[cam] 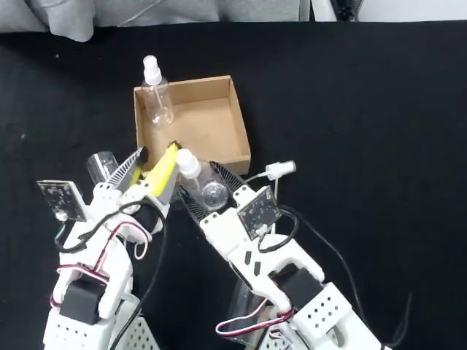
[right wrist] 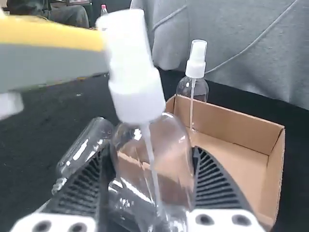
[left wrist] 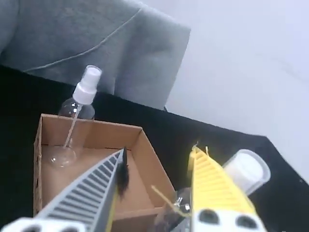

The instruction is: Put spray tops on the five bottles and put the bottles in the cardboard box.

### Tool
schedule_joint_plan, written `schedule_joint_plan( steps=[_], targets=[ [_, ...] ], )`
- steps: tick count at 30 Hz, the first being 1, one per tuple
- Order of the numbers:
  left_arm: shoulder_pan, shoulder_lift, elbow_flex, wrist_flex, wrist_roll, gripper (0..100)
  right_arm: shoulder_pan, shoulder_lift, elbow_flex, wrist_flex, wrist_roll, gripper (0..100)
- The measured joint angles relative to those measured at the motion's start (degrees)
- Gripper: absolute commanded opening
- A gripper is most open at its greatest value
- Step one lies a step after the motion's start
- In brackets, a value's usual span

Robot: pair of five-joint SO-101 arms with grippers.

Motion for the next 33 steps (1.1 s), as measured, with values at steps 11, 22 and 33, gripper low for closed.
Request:
schedule_joint_plan(
  steps=[11, 22, 33],
  targets=[
    [4.7, 0.4, 1.7, 0.8, -2.3, 19, 2.8, 0.0, 0.0, 0.1, 0.0, 9.9],
    [5.0, 0.6, 1.8, 0.8, -2.5, 19, 3.1, 0.0, 0.0, 1.2, 0.0, 9.9],
    [8.4, 0.0, 1.7, 3.1, -4.6, 19, 3.1, 0.0, 0.0, 1.7, 0.0, 9.9]
  ],
)
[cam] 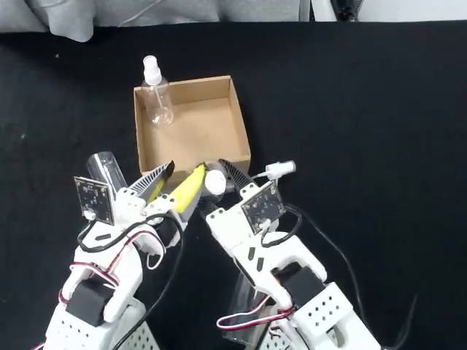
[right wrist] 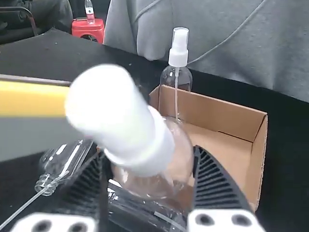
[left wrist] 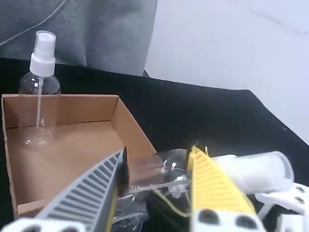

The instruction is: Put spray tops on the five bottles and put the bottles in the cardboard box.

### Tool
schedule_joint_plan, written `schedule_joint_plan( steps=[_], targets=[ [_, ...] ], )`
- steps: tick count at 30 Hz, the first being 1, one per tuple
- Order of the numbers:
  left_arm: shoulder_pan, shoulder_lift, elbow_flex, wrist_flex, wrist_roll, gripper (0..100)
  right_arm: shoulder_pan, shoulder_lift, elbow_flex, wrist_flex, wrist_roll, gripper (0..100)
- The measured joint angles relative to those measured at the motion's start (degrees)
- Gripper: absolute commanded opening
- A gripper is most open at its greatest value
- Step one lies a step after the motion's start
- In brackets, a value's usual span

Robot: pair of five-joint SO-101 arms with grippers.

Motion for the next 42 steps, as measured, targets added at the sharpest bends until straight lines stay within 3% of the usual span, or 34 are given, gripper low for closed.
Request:
schedule_joint_plan(
  steps=[31, 42],
  targets=[
    [-6.7, 0.7, 0.1, -1.6, 3.0, 19, -0.2, -0.5, -0.1, 8.2, 0.0, 10.3],
    [-16.0, 0.7, -2.5, -1.6, 3.0, 20, 6.0, -0.9, -0.2, 8.6, 0.0, 10.3]
  ],
)
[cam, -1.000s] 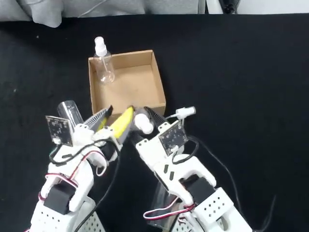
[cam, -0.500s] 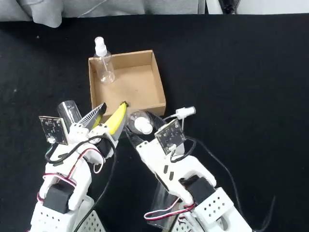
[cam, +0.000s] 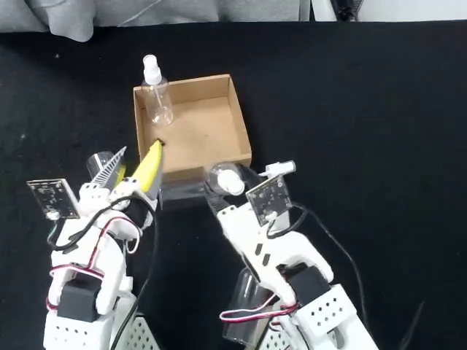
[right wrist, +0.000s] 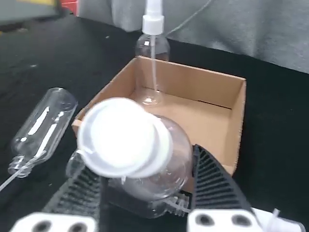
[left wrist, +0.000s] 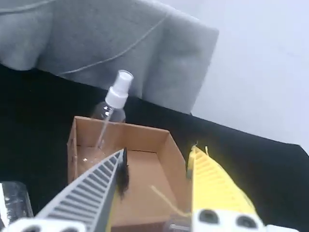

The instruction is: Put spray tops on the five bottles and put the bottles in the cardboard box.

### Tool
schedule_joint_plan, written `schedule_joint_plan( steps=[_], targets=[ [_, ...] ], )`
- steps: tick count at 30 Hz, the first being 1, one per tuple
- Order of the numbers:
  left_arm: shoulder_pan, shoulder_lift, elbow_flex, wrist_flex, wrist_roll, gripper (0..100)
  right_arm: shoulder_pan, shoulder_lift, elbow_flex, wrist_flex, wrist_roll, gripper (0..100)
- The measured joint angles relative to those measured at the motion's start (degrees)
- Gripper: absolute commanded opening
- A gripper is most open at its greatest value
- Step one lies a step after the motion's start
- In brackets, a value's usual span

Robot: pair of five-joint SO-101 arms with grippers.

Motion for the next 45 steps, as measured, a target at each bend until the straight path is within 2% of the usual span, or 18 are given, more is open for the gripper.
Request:
schedule_joint_plan(
  steps=[9, 18, 23, 32, 45],
  targets=[
    [-7.6, 0.0, 0.0, 0.0, -3.2, 20, 0.5, 0.0, 0.0, 0.0, 0.0, 10.3],
    [-17.8, 0.0, 6.7, 0.0, -3.3, 20, 0.5, 0.0, 0.0, 0.0, -0.1, 10.3],
    [-21.4, 0.0, 9.2, 0.0, -3.3, 20, 0.5, 0.0, 0.0, 0.0, -0.1, 10.3],
    [-22.7, 0.1, 14.9, 0.0, -3.3, 20, 0.5, 0.0, 0.0, 0.0, -0.1, 10.3],
    [-23.0, 0.0, 15.3, 0.0, -3.4, 20, 0.5, 0.0, 0.0, 0.0, -0.1, 10.3]
  ],
)
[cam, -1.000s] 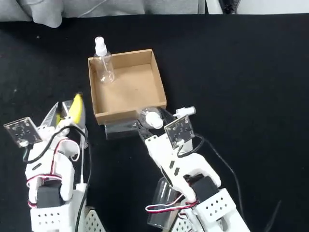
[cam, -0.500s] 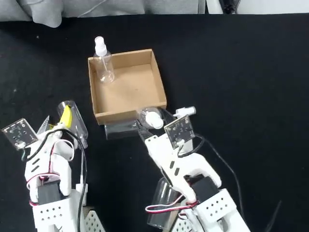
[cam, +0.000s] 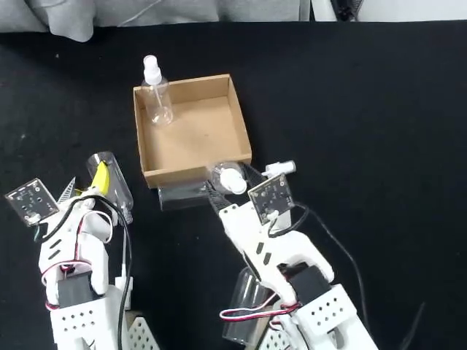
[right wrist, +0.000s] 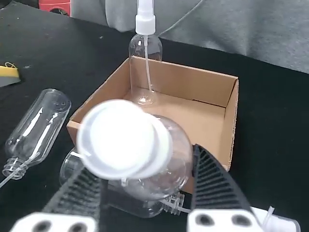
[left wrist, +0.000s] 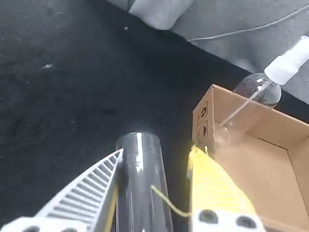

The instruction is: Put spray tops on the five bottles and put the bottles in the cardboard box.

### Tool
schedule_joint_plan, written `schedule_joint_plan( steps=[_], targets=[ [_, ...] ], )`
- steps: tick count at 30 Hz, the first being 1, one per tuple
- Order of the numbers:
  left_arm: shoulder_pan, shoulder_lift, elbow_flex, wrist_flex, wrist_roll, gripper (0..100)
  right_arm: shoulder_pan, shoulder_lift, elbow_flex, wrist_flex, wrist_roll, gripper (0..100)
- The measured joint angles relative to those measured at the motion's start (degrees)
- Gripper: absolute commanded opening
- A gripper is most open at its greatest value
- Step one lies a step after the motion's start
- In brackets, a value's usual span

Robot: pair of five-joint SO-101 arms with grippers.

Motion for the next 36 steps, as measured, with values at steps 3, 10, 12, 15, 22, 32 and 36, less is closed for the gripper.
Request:
schedule_joint_plan(
  steps=[3, 10, 12, 15, 22, 32, 36],
  targets=[
    [0.0, 0.0, 0.1, 0.4, 0.0, 20, 0.0, 0.0, 0.0, 0.0, 0.0, 10.3],
    [0.0, 0.0, 0.1, 0.4, 0.0, 20, 0.0, 0.8, -5.7, 8.4, 0.1, 10.3],
    [0.0, 0.0, 0.1, 0.4, 0.0, 20, 0.1, 0.8, -8.1, 10.9, 0.1, 10.3],
    [0.0, 0.0, 0.1, 0.4, 0.0, 20, 0.1, 0.8, -10.6, 12.4, 0.1, 10.3],
    [0.0, 0.0, 0.1, 0.4, 0.0, 20, 0.1, 0.8, -15.7, 12.6, 0.1, 10.3],
    [0.0, 0.0, 0.1, 0.4, 0.0, 20, 0.1, 0.8, -22.3, 12.6, 0.1, 10.3],
    [0.0, 0.0, 0.1, 0.4, 0.0, 20, -0.1, 0.8, -24.4, 12.6, 0.1, 10.3]
  ],
)
